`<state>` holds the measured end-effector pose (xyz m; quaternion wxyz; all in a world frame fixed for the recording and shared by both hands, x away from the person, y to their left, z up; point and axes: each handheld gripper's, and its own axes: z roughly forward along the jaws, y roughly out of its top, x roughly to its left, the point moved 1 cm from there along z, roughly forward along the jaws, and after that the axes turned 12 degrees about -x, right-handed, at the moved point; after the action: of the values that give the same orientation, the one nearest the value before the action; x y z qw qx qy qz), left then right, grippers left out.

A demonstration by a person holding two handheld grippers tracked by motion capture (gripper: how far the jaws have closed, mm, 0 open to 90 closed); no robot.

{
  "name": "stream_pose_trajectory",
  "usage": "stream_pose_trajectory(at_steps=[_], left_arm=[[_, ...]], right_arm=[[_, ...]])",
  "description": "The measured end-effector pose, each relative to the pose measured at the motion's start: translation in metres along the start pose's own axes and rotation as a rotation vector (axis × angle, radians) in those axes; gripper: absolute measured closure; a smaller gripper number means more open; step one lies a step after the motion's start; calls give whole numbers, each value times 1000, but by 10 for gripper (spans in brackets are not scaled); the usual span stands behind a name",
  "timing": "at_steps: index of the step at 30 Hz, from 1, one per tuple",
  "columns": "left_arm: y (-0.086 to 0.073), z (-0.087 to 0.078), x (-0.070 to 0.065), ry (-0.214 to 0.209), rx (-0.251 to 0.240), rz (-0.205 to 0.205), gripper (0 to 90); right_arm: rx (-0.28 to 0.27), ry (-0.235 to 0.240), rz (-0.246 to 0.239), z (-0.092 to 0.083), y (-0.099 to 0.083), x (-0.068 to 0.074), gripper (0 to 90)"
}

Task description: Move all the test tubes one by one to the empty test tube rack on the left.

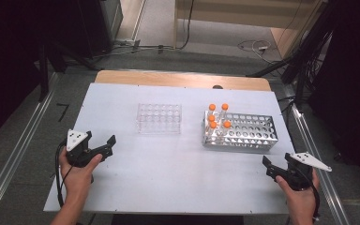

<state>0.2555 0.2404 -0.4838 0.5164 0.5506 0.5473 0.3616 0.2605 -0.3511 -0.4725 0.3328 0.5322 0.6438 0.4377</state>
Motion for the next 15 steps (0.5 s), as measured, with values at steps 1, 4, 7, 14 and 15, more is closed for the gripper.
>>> stream_pose_trajectory(at_steps=[1,4,7,14,15], left_arm=[[0,0,1,-1,0,-1,100],[-1,0,3,7,-2,-5,100],[-1,0,5,17,-1,2,100],[-1,2,1,13,2,24,100],[-1,2,0,13,2,26,100]], right_arm=[[0,-1,0,0,0,0,119],[-5,3,3,-1,1,2,119],[-7,8,-2,0,2,3,119],[-28,25,2,-3,5,8,121],[-33,27,3,-3,6,10,121]])
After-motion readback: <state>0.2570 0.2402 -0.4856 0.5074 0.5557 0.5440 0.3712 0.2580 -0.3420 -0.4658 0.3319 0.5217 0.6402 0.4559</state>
